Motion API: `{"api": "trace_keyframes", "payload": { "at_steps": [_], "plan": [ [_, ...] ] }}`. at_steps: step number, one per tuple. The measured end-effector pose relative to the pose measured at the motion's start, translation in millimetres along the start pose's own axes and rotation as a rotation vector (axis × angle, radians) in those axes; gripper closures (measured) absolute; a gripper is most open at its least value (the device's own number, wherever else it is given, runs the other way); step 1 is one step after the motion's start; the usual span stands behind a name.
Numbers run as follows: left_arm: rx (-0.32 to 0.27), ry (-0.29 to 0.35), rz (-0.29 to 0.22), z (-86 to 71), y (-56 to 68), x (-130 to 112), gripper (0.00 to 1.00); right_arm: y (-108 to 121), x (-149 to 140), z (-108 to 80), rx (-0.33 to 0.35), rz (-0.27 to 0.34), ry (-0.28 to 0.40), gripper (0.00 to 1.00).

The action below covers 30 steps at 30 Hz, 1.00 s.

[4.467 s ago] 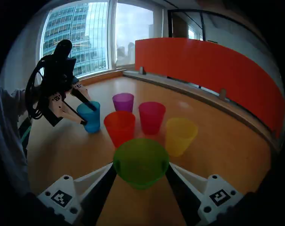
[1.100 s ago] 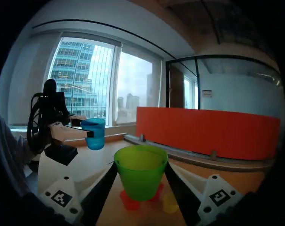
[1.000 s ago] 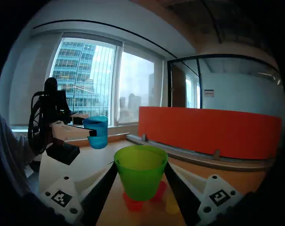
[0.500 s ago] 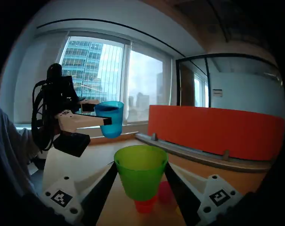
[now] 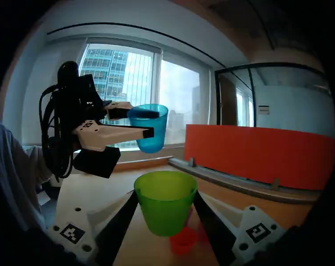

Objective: Pour water

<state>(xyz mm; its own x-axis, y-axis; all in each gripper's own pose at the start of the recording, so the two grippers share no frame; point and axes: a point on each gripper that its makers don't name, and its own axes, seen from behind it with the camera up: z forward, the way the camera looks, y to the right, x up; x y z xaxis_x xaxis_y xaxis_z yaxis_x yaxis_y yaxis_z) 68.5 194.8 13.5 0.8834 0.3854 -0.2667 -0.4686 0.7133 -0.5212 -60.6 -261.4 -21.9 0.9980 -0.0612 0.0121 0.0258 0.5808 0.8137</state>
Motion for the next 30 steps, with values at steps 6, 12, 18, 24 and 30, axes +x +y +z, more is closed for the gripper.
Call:
{"api": "trace_keyframes", "payload": {
  "at_steps": [6, 12, 18, 24, 30],
  "plan": [
    [0.001, -0.004, 0.072, 3.3, -1.2, 10.5, 0.15, -6.3, -2.5, 5.0, 0.018, -0.001, -0.001, 0.1],
    [0.001, -0.014, 0.152, 5.0, 1.5, 17.6, 0.15, -11.1, -3.5, 7.8, 0.031, -0.002, -0.001, 0.1],
    [0.001, -0.016, 0.216, 7.1, 4.0, 25.5, 0.15, -14.8, -4.5, 10.2, 0.043, -0.004, -0.002, 0.1],
    [0.007, -0.014, 0.276, 8.8, 5.1, 32.6, 0.15, -19.6, -5.4, 13.2, 0.056, -0.007, -0.003, 0.1],
    [0.018, -0.009, 0.336, 11.5, 5.5, 39.8, 0.15, -21.6, -6.6, 15.5, 0.063, -0.01, -0.004, 0.1]
  ]
}}
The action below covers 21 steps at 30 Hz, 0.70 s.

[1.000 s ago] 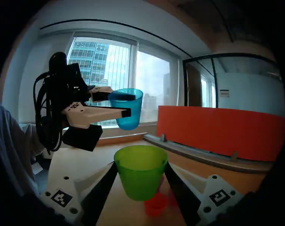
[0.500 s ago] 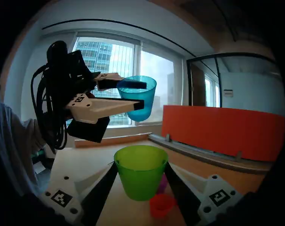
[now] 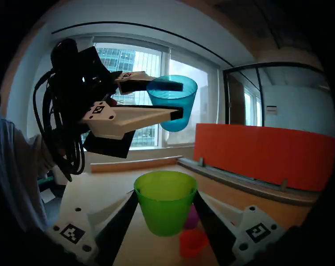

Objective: Pour water

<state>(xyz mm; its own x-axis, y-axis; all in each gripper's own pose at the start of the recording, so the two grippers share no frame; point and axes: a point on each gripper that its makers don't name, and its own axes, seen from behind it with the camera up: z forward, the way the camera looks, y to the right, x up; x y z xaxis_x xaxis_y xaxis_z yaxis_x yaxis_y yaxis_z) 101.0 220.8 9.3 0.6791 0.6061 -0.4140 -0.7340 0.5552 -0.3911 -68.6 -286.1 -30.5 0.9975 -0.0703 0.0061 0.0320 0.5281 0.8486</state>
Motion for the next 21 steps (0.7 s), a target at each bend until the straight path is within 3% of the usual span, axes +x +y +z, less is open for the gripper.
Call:
{"api": "trace_keyframes", "payload": {
  "at_steps": [11, 21],
  "plan": [
    [0.009, -0.003, 0.113, 8.0, 1.5, 3.9, 0.15, -0.4, -5.8, 3.9, 0.008, 0.004, -0.005, 0.1],
    [0.026, -0.005, 0.182, 12.4, 0.3, 5.1, 0.15, 1.6, -3.1, 5.4, 0.008, 0.006, 0.0, 0.1]
  ]
}}
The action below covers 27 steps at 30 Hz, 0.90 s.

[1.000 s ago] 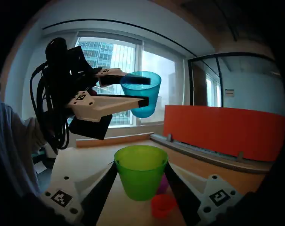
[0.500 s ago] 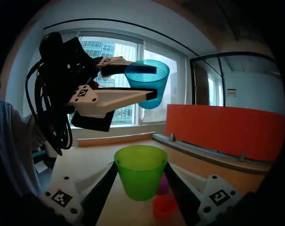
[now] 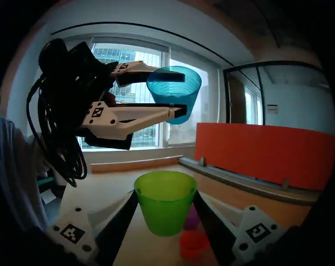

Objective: Pour water

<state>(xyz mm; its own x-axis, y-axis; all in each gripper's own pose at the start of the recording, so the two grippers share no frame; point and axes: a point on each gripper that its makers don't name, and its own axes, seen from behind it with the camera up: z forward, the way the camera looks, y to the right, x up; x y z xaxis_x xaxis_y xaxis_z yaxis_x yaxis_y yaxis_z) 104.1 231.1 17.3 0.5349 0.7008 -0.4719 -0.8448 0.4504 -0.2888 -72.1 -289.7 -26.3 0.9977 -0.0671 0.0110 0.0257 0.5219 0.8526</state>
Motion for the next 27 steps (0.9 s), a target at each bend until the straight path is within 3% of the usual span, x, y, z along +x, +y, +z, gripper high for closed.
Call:
{"api": "trace_keyframes", "payload": {
  "at_steps": [27],
  "plan": [
    [0.035, 0.007, 0.119, 3.7, -7.5, 2.3, 0.15, 1.8, 2.4, -1.6, -0.001, -0.012, -0.001, 0.1]
  ]
}}
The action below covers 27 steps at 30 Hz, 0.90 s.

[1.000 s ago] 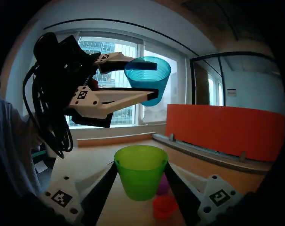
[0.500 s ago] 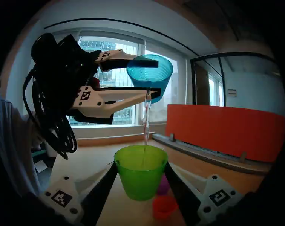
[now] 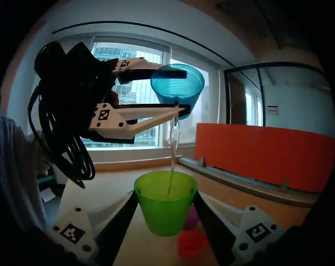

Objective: Pour water

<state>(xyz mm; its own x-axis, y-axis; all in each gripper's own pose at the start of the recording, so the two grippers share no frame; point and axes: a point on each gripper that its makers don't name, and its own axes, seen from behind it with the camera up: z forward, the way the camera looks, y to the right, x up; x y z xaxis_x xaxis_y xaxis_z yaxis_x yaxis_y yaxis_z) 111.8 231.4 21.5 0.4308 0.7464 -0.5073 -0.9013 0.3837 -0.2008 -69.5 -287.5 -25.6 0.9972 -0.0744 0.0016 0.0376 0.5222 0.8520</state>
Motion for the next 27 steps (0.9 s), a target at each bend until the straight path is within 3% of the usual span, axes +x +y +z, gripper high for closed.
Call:
{"api": "trace_keyframes", "payload": {
  "at_steps": [27],
  "plan": [
    [0.028, 0.002, 0.148, -10.4, -12.1, 12.6, 0.15, 2.7, 6.4, -7.4, -0.011, -0.018, 0.003, 0.1]
  ]
}}
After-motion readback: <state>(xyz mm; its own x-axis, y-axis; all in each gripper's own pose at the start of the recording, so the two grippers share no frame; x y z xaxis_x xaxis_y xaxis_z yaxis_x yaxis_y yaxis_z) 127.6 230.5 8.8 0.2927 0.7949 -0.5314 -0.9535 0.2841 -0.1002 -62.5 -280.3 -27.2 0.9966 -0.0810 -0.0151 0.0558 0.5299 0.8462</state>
